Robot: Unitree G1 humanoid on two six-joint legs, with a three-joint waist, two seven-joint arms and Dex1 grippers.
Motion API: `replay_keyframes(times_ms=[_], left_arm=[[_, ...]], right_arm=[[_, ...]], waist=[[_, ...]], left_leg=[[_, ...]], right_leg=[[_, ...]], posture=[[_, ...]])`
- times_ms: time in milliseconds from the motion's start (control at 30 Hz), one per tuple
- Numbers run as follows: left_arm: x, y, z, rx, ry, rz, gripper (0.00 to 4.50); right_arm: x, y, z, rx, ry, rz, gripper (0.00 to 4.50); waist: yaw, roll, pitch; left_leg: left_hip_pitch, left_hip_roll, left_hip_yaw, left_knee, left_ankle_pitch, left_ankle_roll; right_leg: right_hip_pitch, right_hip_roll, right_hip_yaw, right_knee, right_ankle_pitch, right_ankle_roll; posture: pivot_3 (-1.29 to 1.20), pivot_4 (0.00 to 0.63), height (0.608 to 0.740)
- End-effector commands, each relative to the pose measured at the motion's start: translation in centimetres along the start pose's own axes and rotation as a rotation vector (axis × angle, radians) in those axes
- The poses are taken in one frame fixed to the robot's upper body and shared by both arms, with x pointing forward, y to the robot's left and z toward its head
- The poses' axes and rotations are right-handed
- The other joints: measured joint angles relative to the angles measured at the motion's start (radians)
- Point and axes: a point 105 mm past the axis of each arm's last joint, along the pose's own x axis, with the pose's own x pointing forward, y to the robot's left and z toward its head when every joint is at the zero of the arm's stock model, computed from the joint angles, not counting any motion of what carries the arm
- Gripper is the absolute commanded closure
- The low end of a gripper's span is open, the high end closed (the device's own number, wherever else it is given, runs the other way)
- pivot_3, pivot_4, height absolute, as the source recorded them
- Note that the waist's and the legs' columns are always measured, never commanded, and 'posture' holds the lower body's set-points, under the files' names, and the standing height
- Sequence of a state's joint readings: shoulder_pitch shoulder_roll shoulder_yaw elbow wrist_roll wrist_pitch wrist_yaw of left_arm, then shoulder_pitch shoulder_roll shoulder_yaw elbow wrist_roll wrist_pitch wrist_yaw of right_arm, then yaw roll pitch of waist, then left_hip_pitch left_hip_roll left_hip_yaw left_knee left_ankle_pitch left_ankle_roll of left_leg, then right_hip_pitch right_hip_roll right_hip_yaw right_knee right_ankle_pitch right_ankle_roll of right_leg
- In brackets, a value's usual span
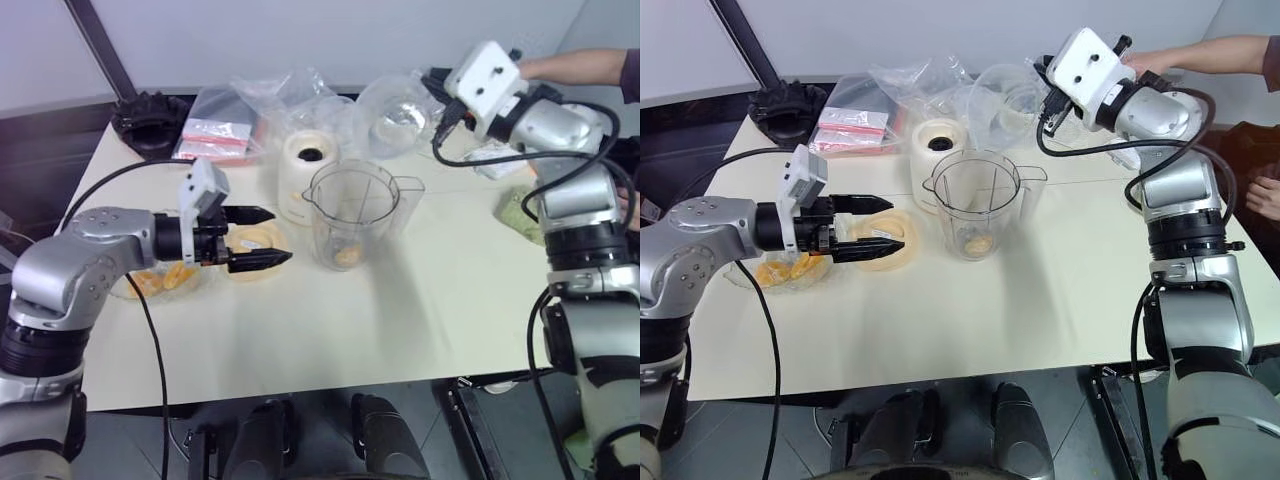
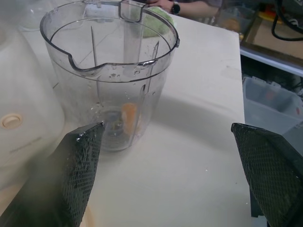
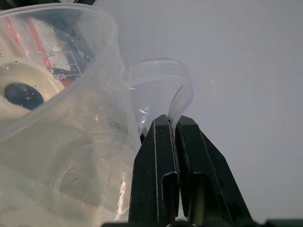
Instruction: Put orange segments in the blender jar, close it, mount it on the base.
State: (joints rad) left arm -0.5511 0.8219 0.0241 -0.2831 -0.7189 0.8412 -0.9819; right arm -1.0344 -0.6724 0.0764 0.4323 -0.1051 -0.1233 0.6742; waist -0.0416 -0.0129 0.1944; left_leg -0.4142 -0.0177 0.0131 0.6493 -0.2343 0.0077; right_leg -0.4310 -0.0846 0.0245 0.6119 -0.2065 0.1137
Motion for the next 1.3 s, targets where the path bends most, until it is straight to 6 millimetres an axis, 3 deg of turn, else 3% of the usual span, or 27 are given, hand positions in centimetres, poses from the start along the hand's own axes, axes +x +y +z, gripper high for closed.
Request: replay_keyframes(times_ms=[33, 500, 933, 1100, 1300], left_arm=[[-0.2, 0.0, 0.8, 0.036, -0.022, 0.001, 0.00], [-0.1, -0.1, 0.8, 0.038, -0.024, -0.005, 0.00], [-0.1, 0.0, 0.6, 0.036, -0.023, -0.009, 0.00], [0.0, -0.1, 0.6, 0.034, -0.024, -0.012, 0.00], [0.1, -0.5, 0.4, 0.025, -0.028, -0.024, 0.00]], right_arm=[[-0.4, -1.3, 1.7, -0.101, -0.053, -0.045, 4.46], [-0.4, -1.1, 1.8, -0.265, -0.063, -0.052, 4.46], [-0.5, -1.1, 1.3, -0.285, -0.055, -0.065, 4.46], [-0.9, -2.2, 0.2, -0.089, -0.021, -0.153, 4.46], [-3.9, -6.2, -2.5, 0.388, 0.048, -0.474, 4.46]], waist=[[0.000, 0.000, 0.000], [-0.001, 0.000, 0.000], [-0.001, 0.000, 0.000], [0.000, 0.000, 0.000], [0.005, 0.000, 0.000]], left_leg=[[0.000, 0.000, 0.000, 0.000, 0.000, 0.000], [0.000, 0.000, 0.000, 0.000, 0.000, 0.000], [0.000, 0.000, 0.000, 0.000, 0.000, 0.000], [0.000, 0.000, 0.000, 0.001, 0.000, 0.000], [0.000, 0.000, -0.001, 0.001, 0.000, 0.000]], right_leg=[[0.000, 0.000, 0.000, 0.000, 0.000, 0.000], [0.000, 0.000, 0.000, 0.000, 0.000, 0.000], [0.000, 0.000, 0.000, 0.001, 0.000, 0.000], [0.000, 0.000, 0.000, 0.001, 0.000, 0.000], [0.000, -0.001, 0.000, 0.001, 0.000, 0.001]], posture=[[0.00, 0.150, 0.740], [0.00, 0.150, 0.740], [0.00, 0.150, 0.740], [0.00, 0.150, 0.740], [0.00, 0.150, 0.740]])
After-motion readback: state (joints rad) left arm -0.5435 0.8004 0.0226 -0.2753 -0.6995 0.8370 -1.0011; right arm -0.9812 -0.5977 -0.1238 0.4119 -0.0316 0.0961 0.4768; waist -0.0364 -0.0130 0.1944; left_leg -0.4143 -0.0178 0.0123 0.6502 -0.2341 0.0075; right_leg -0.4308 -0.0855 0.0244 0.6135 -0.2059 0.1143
